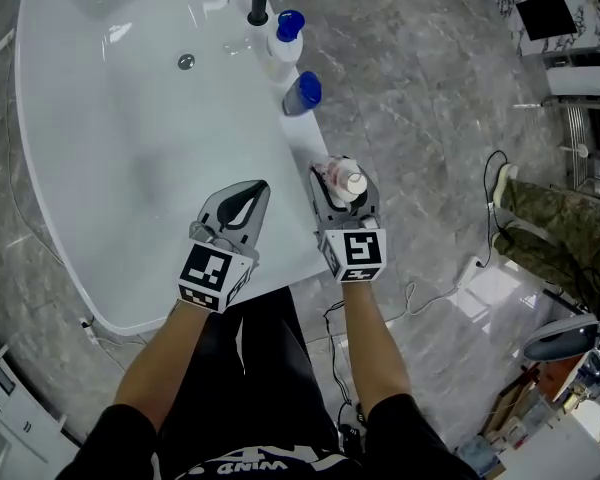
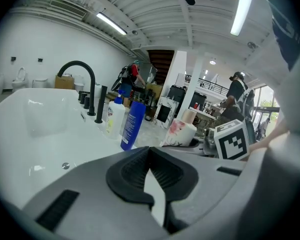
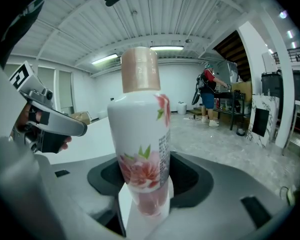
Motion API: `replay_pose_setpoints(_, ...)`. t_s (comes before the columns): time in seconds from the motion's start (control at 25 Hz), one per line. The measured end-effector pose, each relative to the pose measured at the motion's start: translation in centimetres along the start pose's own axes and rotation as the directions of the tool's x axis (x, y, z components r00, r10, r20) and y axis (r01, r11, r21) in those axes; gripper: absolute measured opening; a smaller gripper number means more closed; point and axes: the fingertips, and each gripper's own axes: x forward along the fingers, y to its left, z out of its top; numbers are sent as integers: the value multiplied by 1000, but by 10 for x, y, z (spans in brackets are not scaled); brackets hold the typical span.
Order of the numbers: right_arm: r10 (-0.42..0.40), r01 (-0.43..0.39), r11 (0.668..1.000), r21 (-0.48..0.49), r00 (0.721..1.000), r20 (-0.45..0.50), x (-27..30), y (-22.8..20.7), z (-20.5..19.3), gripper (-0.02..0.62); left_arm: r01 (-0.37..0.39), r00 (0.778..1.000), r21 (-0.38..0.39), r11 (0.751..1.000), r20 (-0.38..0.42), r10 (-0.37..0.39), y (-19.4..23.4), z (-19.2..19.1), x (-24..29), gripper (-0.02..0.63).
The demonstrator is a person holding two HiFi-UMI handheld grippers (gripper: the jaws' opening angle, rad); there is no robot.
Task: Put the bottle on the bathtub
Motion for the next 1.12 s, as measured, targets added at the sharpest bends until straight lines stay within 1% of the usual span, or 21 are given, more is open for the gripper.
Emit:
replay_pose_setpoints(0.12, 3, -3, 1000, 4, 1000, -5, -1, 1, -1, 249, 1, 1000, -4, 1000, -3, -1, -2, 1, -1, 8)
replay_pose_setpoints(0.44, -11, 13, 1000, 25, 998, -59, -10, 3, -3, 250, -4, 1000, 4, 1000, -1, 4, -8, 14, -15, 8)
replay_pose_setpoints(0.72, -57, 63, 995, 77, 995, -82, -46, 7, 2, 249, -20, 1000, 4, 1000, 7, 20, -20, 30, -43, 8)
replay_pose_setpoints(0.92, -83, 90, 989, 117, 994, -64, -87, 19, 18, 249, -24, 1000, 20, 999, 19, 24, -34, 48, -70, 8)
replay_pose_setpoints(1.12, -97, 99, 981, 167, 995, -19, -133, 37, 52, 249, -6, 1000, 45, 999, 26, 5, -51, 66, -100, 8)
